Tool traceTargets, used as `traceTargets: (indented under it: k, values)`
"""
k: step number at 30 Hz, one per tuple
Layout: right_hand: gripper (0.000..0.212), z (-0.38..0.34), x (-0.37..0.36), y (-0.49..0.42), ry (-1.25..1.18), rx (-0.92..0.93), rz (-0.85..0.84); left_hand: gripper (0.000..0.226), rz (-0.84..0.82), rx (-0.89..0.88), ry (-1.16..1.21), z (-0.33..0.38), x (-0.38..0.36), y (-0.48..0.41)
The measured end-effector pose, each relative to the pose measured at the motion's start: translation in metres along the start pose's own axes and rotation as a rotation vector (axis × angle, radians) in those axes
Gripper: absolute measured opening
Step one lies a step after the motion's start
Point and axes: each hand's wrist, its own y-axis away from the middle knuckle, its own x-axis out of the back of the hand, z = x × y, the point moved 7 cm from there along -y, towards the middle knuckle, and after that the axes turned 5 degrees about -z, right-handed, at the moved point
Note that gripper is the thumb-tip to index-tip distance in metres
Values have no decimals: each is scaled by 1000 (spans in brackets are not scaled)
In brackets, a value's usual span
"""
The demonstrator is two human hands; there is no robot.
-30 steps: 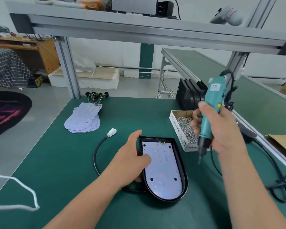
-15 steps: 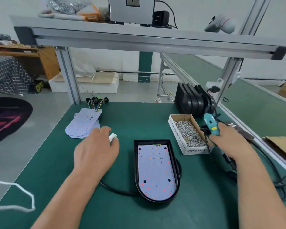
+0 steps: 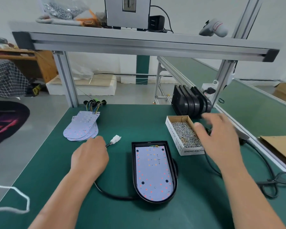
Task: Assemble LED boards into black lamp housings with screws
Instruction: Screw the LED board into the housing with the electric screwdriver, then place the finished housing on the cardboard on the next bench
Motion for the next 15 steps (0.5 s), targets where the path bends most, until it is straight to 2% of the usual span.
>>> traceTargets:
  k: [1, 2, 4, 5, 7, 11, 15]
  values:
    - [30, -13, -9, 5, -77, 5, -91, 13, 30, -13, 51, 1, 2, 1]
    - [35, -24, -24, 12, -89, 4, -240, 12, 58, -27, 109, 3, 4, 3]
    - [54, -44, -59, 31, 128, 110, -543, 12, 83, -56, 229, 8, 5, 6]
    - [62, -50, -71, 39, 266, 184, -624, 12, 80, -77, 294, 12, 5, 9]
    - [65, -59, -80, 45, 414, 276, -629, 10, 87, -126, 410, 21, 6, 13]
    - [55, -61, -80, 48, 428, 315, -580, 14, 153, -216, 515, 36, 7, 19]
    - [47, -57, -84, 46, 266, 243, -651, 18, 218, -562, 624, 63, 18, 35]
